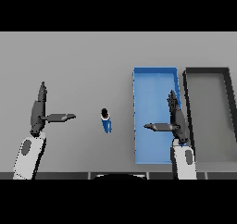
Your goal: Pick up the blue pipe and place it into the blue bin.
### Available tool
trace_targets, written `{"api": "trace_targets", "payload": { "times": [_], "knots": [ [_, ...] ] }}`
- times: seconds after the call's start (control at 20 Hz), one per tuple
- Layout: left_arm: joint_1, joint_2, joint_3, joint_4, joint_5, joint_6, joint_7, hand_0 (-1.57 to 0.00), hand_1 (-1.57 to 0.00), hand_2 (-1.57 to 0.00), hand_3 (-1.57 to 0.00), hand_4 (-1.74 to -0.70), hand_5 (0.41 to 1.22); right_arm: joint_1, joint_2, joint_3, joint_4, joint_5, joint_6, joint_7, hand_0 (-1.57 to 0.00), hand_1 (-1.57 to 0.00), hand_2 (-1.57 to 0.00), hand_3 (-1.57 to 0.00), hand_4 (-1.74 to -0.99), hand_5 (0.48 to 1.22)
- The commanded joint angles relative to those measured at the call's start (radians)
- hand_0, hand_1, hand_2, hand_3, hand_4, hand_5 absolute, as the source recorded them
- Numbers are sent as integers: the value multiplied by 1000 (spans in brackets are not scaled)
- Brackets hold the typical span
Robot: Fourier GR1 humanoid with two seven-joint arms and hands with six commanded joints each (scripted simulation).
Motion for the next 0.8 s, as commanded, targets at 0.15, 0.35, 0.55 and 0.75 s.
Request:
{"api": "trace_targets", "payload": {
  "times": [0.15,0.35,0.55,0.75],
  "knots": [
    [-5,-1,1,4,0,-1,-6,1,1,1,1,-1074,591,-5,0,-1,4,0,-1,2,1,1,1,1,-1225,617],
    [-4,125,-52,-3,14,-229,-72,1,1,1,1,-1073,590,51,-70,68,-62,84,47,-79,1,1,1,1,-1224,618],
    [-3,197,-67,-5,35,-354,-96,1,1,1,1,-1078,591,90,-107,110,-112,148,58,-53,1,1,1,1,-1215,618],
    [6,207,-79,-21,43,-389,-112,1,1,1,1,-1086,605,80,-113,110,-120,172,37,-19,1,1,1,1,-1185,597]
  ]
}}
